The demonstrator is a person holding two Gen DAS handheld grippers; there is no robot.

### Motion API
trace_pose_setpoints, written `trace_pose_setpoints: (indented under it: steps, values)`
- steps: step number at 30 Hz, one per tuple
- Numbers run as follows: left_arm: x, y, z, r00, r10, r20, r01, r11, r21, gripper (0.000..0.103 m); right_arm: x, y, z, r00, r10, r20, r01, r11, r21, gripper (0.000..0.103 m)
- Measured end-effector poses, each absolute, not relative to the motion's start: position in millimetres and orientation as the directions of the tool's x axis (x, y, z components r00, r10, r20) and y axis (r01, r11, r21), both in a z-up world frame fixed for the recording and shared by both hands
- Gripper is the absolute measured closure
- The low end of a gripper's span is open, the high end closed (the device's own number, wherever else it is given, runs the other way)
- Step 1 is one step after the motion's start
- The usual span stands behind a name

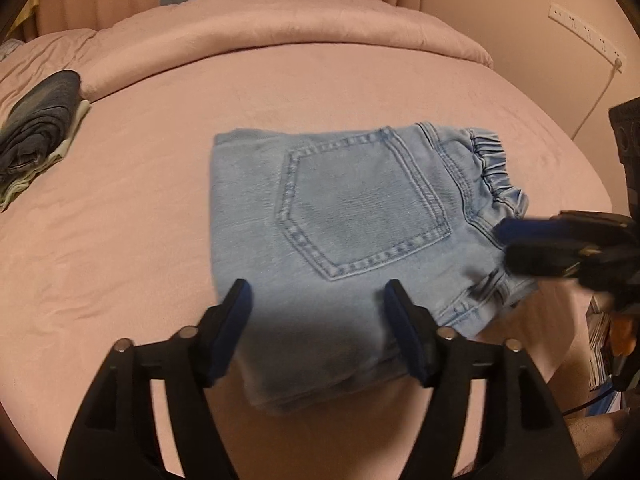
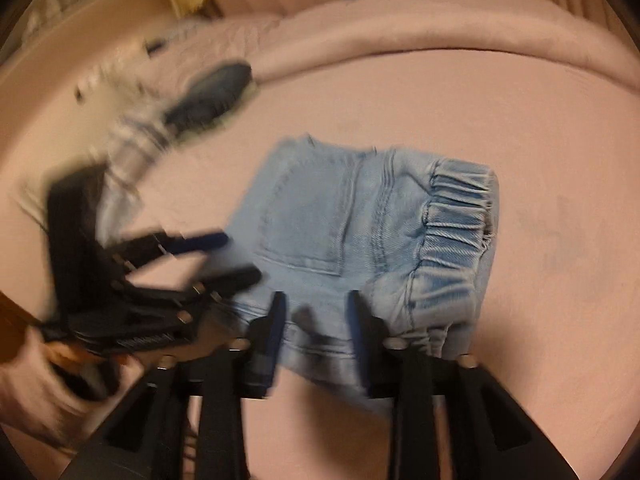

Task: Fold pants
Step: 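Grasp the elastic waistband with the right gripper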

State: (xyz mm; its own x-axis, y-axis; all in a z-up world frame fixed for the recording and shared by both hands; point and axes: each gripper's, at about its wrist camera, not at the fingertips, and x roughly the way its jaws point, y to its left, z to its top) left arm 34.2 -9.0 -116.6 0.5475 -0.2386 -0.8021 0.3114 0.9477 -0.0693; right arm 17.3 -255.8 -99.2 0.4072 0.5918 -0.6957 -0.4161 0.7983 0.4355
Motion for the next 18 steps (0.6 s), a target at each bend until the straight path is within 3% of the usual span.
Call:
trace_pose_setpoints:
  steps: [1,5,7,18]
  values:
    - [29.5,-6.3,-115.2,0.552,-0.234,-0.8,0.302,0.951,-0.07,0.026,15.4,-263.5,-96.3,0.419,0.612,-0.671,-0.398,0.788,0.469,0.051]
    - [29.8,5.3,-109.7,0.559,-0.256,-0.789,0.261,0.957,-0.126,0.024,16.8,-294.2,-93.0,0.455,0.656,-0.602,-0.327,0.752,0.573,0.045]
    - [30.4,13.0,-108.1,0.562,-0.265,-0.784,0.231,0.96,-0.159,0.021,20.6,-308.3,-97.5,0.474,0.651,-0.593,-0.264,0.748,0.609,0.035]
    - [36.5,37.4,-112.3,0.543,-0.314,-0.779,0.129,0.947,-0.293,0.016,33.1,-337.4,-126.2,0.438,0.682,-0.585,-0.09,0.681,0.726,0.027]
